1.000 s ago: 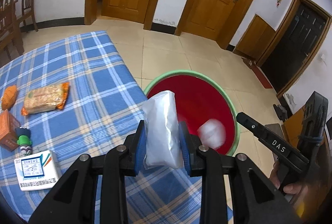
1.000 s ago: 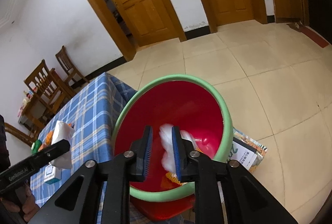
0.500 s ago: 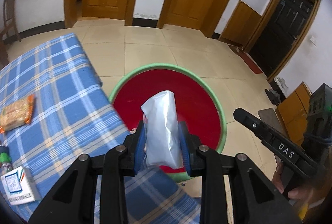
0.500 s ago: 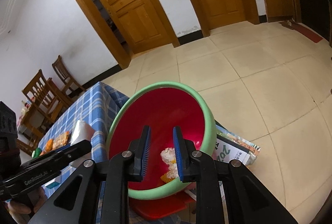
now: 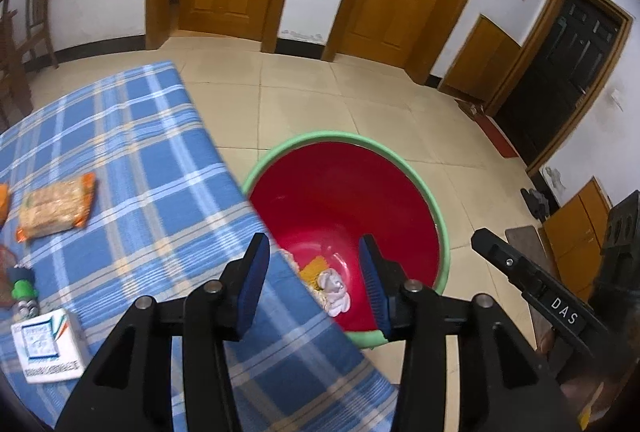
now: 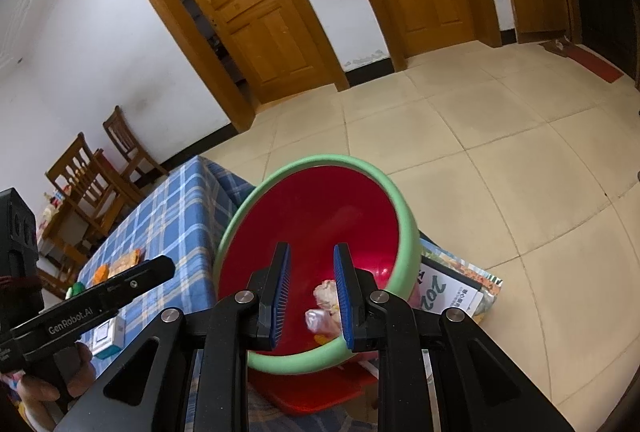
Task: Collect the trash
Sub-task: 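Open the right tool to drop the cloth while the left tool releases the tissue pack, then move both open tools back over the table items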
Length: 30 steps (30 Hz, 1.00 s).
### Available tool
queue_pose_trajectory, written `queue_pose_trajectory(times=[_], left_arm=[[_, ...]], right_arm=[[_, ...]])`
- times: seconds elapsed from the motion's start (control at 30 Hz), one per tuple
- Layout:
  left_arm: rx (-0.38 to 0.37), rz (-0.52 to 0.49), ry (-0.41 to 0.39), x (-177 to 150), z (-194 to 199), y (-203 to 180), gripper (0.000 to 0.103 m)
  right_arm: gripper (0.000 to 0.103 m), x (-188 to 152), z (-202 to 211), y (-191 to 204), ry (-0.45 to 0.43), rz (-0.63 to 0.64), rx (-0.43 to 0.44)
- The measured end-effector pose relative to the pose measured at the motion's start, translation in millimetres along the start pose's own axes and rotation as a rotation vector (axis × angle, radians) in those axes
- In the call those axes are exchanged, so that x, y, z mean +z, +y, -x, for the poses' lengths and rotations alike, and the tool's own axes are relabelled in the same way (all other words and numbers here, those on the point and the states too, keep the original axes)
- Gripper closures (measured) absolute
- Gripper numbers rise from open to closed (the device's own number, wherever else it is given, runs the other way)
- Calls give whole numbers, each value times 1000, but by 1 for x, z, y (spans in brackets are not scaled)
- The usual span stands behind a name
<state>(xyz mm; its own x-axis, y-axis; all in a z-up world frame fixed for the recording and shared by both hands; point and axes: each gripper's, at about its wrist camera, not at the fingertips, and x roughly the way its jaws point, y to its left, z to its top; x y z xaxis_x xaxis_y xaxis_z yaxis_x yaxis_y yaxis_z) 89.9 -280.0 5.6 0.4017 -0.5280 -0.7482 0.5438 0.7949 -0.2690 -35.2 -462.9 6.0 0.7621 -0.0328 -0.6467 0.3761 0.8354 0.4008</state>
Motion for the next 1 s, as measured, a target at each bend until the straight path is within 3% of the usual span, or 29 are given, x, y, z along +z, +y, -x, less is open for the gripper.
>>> queue_pose_trajectory(times=[0.33, 0.47, 0.57, 0.83, 0.9, 1.0], left_arm=[[113, 67, -63, -13, 43, 58, 57], [160, 137, -105, -16, 65, 91, 56], [207, 184, -128, -22, 79, 114, 50], [304, 322, -169, -37, 103, 180, 45], [339, 350, -174, -40, 105, 193, 31], [382, 374, -170, -44, 103, 212, 29]], right_arm=[[75, -4, -3, 34, 12, 42, 31], [73, -8, -6, 51, 29, 65, 45], [62, -11, -7, 65, 34, 87, 51], [55, -20, -15, 91, 67, 133, 62], [54, -22, -17, 96, 73, 141, 65], [52, -27, -21, 102, 89, 154, 61]])
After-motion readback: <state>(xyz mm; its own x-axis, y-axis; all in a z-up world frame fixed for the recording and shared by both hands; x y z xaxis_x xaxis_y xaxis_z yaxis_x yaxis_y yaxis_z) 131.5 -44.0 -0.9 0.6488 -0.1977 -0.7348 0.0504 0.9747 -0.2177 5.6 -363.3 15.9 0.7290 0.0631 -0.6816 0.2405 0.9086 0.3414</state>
